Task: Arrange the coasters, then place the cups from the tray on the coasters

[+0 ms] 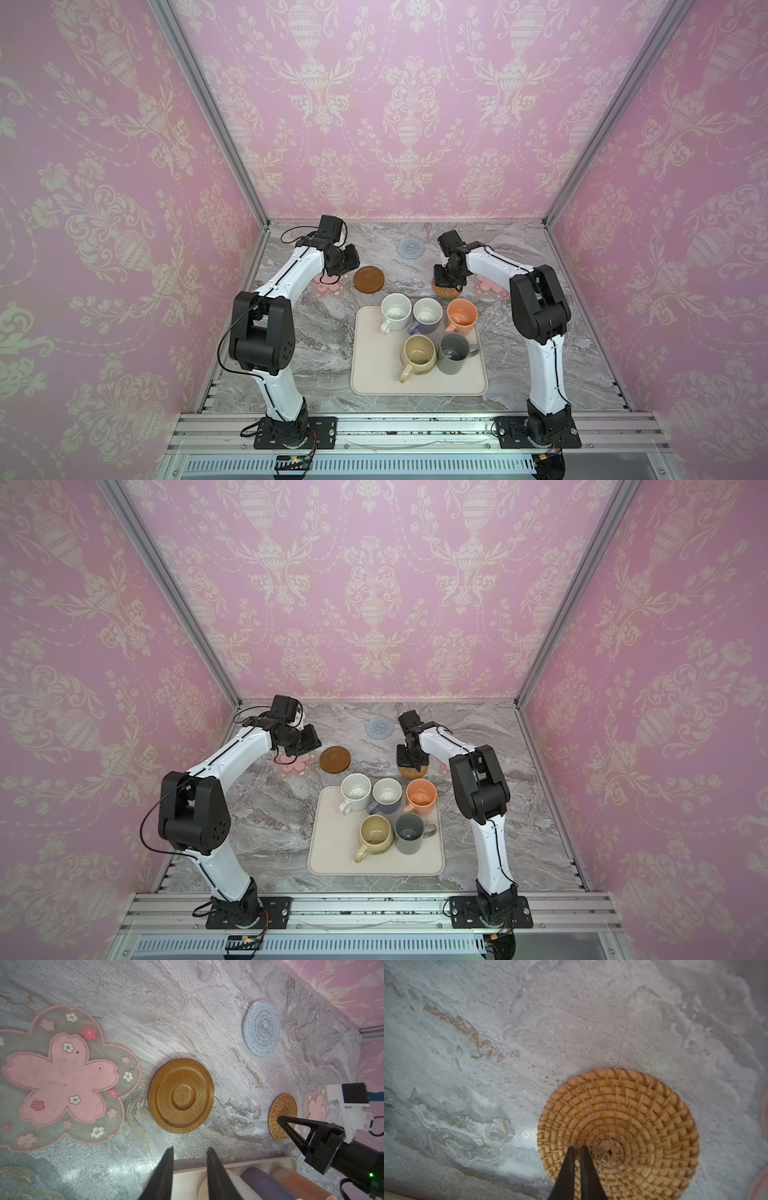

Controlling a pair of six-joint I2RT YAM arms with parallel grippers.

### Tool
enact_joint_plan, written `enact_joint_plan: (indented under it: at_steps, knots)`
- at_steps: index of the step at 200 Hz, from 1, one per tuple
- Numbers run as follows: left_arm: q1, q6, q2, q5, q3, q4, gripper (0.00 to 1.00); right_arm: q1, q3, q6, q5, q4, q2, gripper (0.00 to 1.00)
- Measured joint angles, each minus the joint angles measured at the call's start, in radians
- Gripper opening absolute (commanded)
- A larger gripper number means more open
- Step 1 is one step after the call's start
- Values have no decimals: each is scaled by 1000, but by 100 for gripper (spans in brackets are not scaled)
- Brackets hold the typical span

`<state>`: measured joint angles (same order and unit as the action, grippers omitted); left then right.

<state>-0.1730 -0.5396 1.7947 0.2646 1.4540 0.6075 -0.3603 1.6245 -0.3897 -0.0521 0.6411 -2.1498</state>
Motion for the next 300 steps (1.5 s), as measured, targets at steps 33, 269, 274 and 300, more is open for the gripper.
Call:
enact_joint_plan:
  at_steps: [33, 269, 274, 300]
  knots:
    - [0, 0, 0, 0, 0, 0, 30, 10, 0, 0, 0, 0, 0, 10]
    - [-99, 0, 148, 19, 252, 55, 30, 34, -32, 24, -61, -52, 179, 37]
    - [-103, 0, 160, 19, 268, 56, 30, 34, -32, 24, -64, -53, 188, 38]
    - [-130, 1, 237, 19, 371, 71, 29, 35, -52, 31, -67, -61, 247, 40]
